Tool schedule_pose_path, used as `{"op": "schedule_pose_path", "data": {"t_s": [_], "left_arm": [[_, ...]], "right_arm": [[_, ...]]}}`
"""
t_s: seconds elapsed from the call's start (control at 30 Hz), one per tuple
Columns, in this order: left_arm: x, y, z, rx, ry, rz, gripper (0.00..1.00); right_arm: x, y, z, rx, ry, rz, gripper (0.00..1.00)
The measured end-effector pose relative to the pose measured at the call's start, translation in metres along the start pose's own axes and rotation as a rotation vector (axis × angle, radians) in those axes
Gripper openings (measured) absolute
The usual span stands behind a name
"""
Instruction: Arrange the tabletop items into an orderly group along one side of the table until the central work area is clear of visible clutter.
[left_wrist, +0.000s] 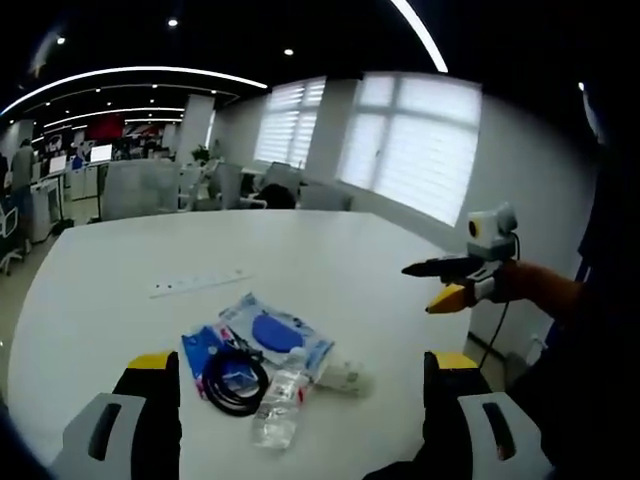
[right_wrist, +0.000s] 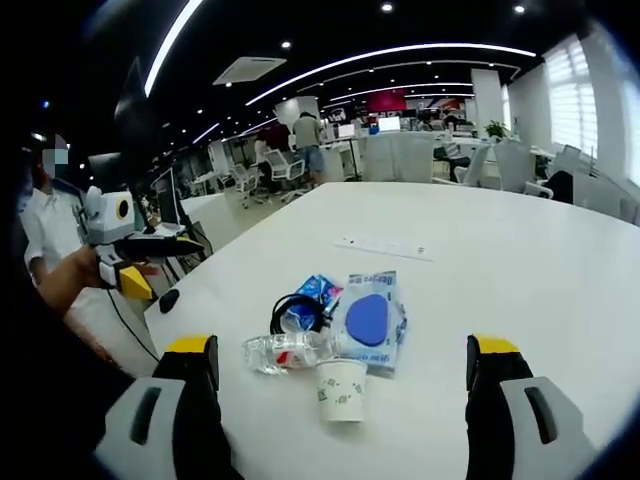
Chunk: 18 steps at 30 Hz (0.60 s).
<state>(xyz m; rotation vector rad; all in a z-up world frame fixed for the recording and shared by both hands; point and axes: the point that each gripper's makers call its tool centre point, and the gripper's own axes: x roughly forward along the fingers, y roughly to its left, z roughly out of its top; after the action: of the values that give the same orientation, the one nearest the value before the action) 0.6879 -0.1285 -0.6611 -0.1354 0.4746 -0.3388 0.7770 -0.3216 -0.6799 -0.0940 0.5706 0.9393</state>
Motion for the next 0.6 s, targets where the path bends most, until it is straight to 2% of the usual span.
{"op": "schedule_pose_path", "data": {"t_s": [0.6], "left_arm": [[0.0017,-0.0016,-0.0038,-0.006,0.003,-0.003,1.0]], "right_arm": [[-0.0046,-0.0084,-0.0002,0.007,-0.006,-0.015,1.0]]}}
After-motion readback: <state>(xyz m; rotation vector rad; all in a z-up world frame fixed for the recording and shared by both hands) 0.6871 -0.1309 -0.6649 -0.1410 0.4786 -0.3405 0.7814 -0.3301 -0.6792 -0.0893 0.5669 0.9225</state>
